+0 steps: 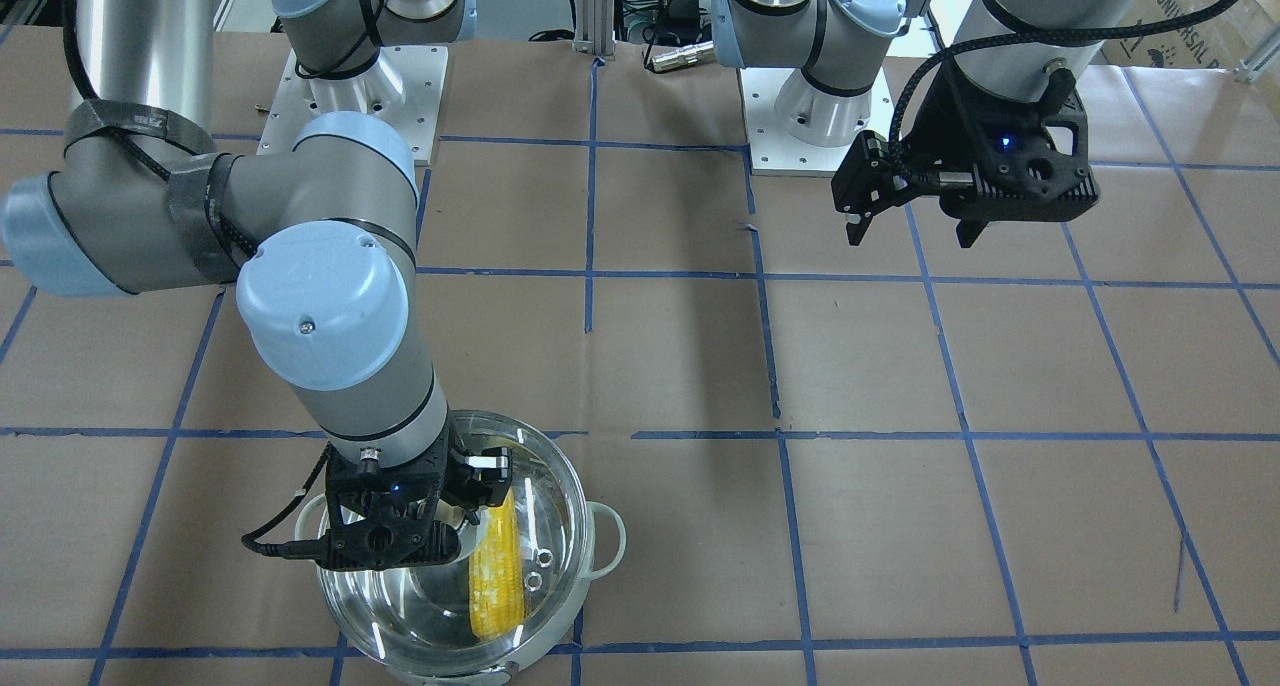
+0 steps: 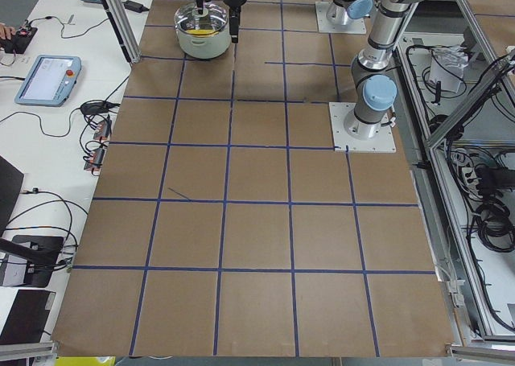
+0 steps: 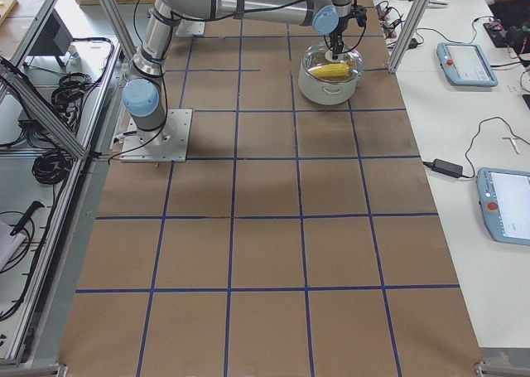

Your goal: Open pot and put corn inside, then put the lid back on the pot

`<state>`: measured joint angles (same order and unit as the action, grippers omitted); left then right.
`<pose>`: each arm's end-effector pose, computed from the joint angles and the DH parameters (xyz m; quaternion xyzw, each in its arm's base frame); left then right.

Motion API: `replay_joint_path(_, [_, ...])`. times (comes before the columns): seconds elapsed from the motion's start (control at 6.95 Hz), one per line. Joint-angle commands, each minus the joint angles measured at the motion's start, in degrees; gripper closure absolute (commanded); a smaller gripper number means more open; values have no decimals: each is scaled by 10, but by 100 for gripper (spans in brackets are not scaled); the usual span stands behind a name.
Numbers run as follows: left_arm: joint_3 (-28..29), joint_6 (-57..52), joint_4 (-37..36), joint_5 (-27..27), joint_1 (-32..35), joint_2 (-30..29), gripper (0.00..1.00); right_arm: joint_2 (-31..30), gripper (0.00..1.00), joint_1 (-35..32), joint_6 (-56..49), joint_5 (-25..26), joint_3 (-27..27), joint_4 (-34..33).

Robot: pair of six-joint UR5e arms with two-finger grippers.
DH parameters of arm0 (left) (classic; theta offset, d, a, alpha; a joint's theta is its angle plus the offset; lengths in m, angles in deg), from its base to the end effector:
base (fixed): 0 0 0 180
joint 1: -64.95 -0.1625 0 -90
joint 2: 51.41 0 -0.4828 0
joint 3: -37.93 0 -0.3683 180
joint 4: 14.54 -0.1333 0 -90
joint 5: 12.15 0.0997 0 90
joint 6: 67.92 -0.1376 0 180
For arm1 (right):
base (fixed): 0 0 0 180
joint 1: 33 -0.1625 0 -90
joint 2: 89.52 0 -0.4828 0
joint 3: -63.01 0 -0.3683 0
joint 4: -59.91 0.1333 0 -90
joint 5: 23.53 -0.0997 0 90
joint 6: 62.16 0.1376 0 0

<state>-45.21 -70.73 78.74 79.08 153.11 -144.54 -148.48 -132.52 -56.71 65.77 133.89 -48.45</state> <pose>-0.1144 -0.4986 0.5318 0.0084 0.9999 -0.0035 0.0109 0.2528 -0.6915 0.3746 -0.0358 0.9978 -0.0549 0.0134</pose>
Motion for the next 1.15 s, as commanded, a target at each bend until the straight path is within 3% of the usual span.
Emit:
replay_joint_path(0.0, [0, 0, 0, 0, 0, 0, 0, -1, 67, 0, 0, 0, 1, 2])
replay_joint_path(0.43, [0, 0, 0, 0, 0, 0, 0, -5, 64, -1, 0, 0, 1, 10])
replay_joint_path(0.58, [0, 0, 0, 0, 0, 0, 0, -5, 2, -1, -24, -1, 1, 9])
replay_joint_path(1.01, [0, 0, 0, 0, 0, 0, 0, -5, 0, 3, -33, -2, -1, 7])
